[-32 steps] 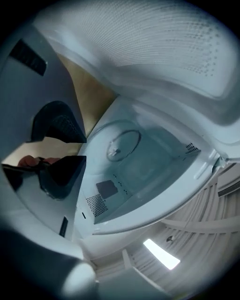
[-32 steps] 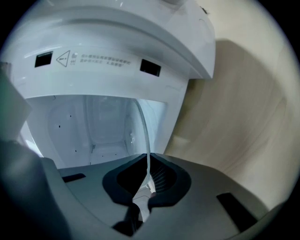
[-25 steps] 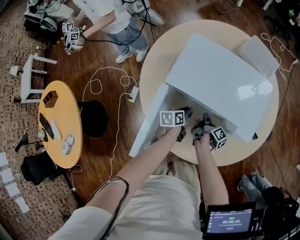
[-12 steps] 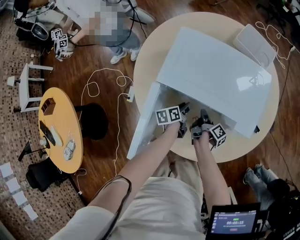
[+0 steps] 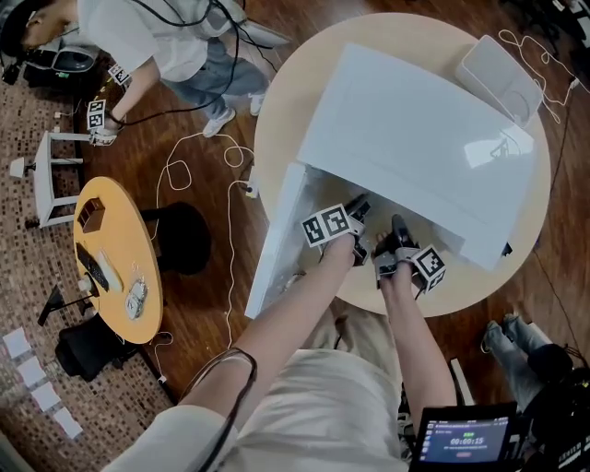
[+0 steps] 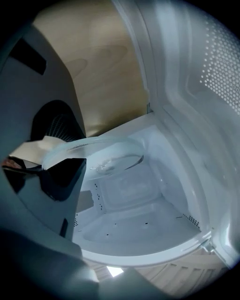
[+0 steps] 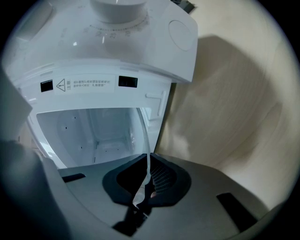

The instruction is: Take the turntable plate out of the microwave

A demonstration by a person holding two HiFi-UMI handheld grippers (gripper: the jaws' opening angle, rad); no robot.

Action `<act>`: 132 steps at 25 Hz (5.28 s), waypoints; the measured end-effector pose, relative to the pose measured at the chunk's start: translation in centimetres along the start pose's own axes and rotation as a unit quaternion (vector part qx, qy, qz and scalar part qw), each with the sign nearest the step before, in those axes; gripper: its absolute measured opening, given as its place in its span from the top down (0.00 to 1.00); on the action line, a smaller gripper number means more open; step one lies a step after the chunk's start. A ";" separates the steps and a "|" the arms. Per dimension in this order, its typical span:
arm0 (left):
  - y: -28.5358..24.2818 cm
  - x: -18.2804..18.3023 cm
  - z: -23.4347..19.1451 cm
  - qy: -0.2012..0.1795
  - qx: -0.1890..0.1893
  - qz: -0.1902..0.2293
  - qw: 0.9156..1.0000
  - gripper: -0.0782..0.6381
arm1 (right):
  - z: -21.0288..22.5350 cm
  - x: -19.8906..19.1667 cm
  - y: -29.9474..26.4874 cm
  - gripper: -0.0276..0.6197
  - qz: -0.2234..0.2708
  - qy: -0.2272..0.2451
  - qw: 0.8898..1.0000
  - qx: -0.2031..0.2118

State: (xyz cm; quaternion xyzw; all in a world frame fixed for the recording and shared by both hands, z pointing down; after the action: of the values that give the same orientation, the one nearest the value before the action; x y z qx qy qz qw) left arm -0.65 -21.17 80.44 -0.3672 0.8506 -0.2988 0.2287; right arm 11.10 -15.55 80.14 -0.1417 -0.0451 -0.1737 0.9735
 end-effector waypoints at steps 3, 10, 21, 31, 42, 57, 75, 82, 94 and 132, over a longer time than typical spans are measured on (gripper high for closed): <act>-0.2 0.0 -0.2 0.017 -0.007 0.005 1.000 0.74 | 0.3 0.2 -0.1 0.92 -0.007 -0.002 1.000 0.004; 2.0 -0.2 -0.6 0.066 -0.061 0.007 0.996 0.78 | -0.4 -1.4 0.9 0.92 -0.018 0.009 1.000 0.005; 2.9 0.2 0.3 0.106 -0.123 0.021 0.986 0.83 | -1.1 -1.6 1.1 0.83 -0.035 0.057 0.997 0.037; 3.8 0.5 1.3 0.123 -0.152 0.039 0.980 0.84 | -2.4 1.1 0.6 0.76 0.005 0.033 0.997 0.072; 4.9 -0.4 2.6 0.110 -0.200 0.052 0.972 0.84 | -2.9 2.3 -0.7 0.76 0.009 0.021 0.996 0.090; 8.6 -1.4 2.6 0.139 -0.228 0.054 0.962 0.83 | -4.0 0.7 1.0 0.90 0.006 -0.001 0.994 0.113; 13.2 -2.4 2.6 0.133 -0.240 0.051 0.960 0.83 | -7.7 -2.1 3.8 0.91 -0.017 0.024 0.991 0.133; 13.3 -2.5 2.8 0.123 -0.231 0.045 0.964 0.83 | -8.3 -2.0 4.0 0.91 -0.017 0.031 0.990 0.136; 14.0 -2.4 4.1 0.122 -0.243 0.047 0.961 0.83 | -9.7 -1.8 4.3 0.91 -0.021 0.044 0.988 0.146; 18.5 -5.7 5.2 0.075 -0.198 -0.019 0.977 0.82 | -13.3 -3.5 8.7 0.91 -0.066 0.079 0.981 0.167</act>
State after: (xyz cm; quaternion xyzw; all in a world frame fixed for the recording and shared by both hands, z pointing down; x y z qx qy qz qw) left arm -2.95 -8.35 65.17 -0.3980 0.9005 -0.1548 0.0815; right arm 11.39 -10.50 64.68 0.0403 -0.0056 -0.2380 0.9704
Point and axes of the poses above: the fingertips, and each gripper's own axes: y backward along the fingers, z to its right, x out of its top, the point moved 2 cm from there along y, backward along the fingers, and after that the axes turned 12 degrees about x, right-handed, at the moved point
